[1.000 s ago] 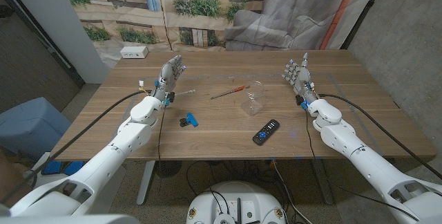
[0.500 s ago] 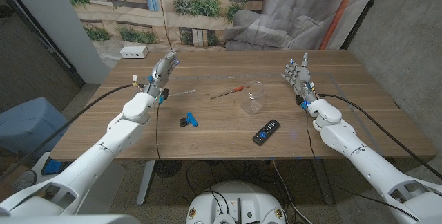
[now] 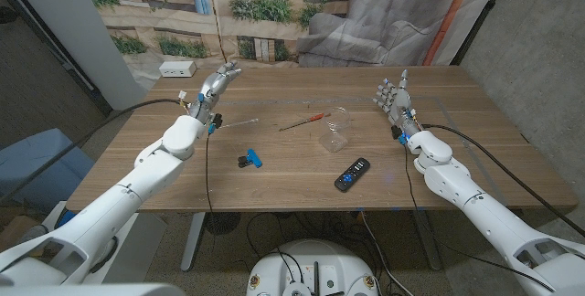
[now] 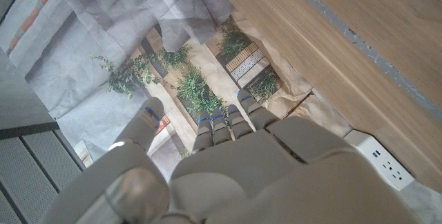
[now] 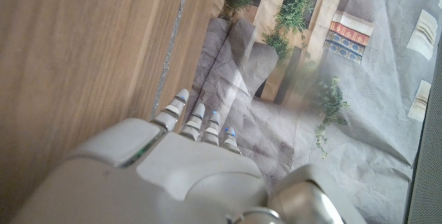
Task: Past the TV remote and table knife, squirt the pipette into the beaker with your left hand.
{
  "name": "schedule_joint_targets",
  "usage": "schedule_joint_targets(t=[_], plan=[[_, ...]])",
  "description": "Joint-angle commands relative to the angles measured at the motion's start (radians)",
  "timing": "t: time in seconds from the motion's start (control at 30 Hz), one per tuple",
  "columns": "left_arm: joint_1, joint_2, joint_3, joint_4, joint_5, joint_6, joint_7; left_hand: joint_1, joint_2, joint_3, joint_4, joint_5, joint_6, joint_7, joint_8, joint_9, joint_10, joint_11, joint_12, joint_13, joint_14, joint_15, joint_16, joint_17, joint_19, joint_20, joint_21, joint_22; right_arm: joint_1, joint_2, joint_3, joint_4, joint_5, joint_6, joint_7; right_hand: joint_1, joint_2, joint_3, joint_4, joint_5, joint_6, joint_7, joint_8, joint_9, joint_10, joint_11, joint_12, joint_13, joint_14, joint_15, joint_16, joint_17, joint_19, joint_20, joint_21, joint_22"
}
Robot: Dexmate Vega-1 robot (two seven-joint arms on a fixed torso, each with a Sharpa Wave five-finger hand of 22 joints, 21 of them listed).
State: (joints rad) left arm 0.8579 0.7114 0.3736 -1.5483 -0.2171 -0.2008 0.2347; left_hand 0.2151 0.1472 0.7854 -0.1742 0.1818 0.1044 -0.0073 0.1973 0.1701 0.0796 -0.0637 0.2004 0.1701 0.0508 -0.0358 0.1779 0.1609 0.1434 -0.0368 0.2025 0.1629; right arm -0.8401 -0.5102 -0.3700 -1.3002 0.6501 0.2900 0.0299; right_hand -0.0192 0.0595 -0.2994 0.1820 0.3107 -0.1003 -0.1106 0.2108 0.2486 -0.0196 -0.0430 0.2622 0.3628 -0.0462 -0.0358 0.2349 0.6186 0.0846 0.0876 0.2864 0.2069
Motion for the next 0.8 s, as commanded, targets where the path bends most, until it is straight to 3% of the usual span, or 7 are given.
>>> schedule_joint_targets(t=[0.03,0.43,0.8], plan=[[-0.064,0.051,0.074,-0.014,0.253,0.066,0.059,0.027,-0.001,0.003,-0.01,0.008,0.018,-0.001,0.009,0.003,0.023,-0.004,0.007,0.004,0.019,-0.022,0.006,0.003,0.017,-0.028,-0.006,0.003,0.0,0.0,0.0,0.0,0.0,0.0,0.0,0.0,0.057,-0.007,0.0,0.005,0.003,-0.008,0.006,0.006,0.005,-0.008,0.006,0.003,-0.01,-0.078,0.002,0.004,0.003,0.0,0.004,0.005],[-0.089,0.079,0.113,-0.019,0.415,0.167,0.097,0.091,-0.02,0.004,-0.022,0.012,0.071,-0.027,0.018,0.003,0.065,-0.025,0.007,0.004,0.061,-0.045,0.006,0.003,0.04,-0.028,-0.008,0.003,0.0,0.0,0.0,0.001,0.0,0.0,0.0,0.0,0.057,-0.007,0.0,0.005,0.004,-0.009,0.007,0.006,0.001,-0.009,0.004,0.003,-0.009,-0.079,0.003,0.004,0.003,0.0,0.004,0.005],[-0.131,0.125,0.16,-0.009,0.549,0.197,0.081,0.198,-0.064,-0.006,-0.025,0.013,0.158,-0.067,0.031,0.004,0.145,-0.052,0.009,0.005,0.129,-0.073,0.007,0.003,0.088,-0.031,-0.007,0.004,0.0,0.0,0.0,-0.001,0.0,0.0,0.0,0.0,0.058,-0.007,0.001,0.005,0.002,-0.009,0.006,0.006,-0.006,-0.006,0.001,0.002,-0.012,-0.079,0.002,0.004,0.003,-0.001,0.004,0.005]])
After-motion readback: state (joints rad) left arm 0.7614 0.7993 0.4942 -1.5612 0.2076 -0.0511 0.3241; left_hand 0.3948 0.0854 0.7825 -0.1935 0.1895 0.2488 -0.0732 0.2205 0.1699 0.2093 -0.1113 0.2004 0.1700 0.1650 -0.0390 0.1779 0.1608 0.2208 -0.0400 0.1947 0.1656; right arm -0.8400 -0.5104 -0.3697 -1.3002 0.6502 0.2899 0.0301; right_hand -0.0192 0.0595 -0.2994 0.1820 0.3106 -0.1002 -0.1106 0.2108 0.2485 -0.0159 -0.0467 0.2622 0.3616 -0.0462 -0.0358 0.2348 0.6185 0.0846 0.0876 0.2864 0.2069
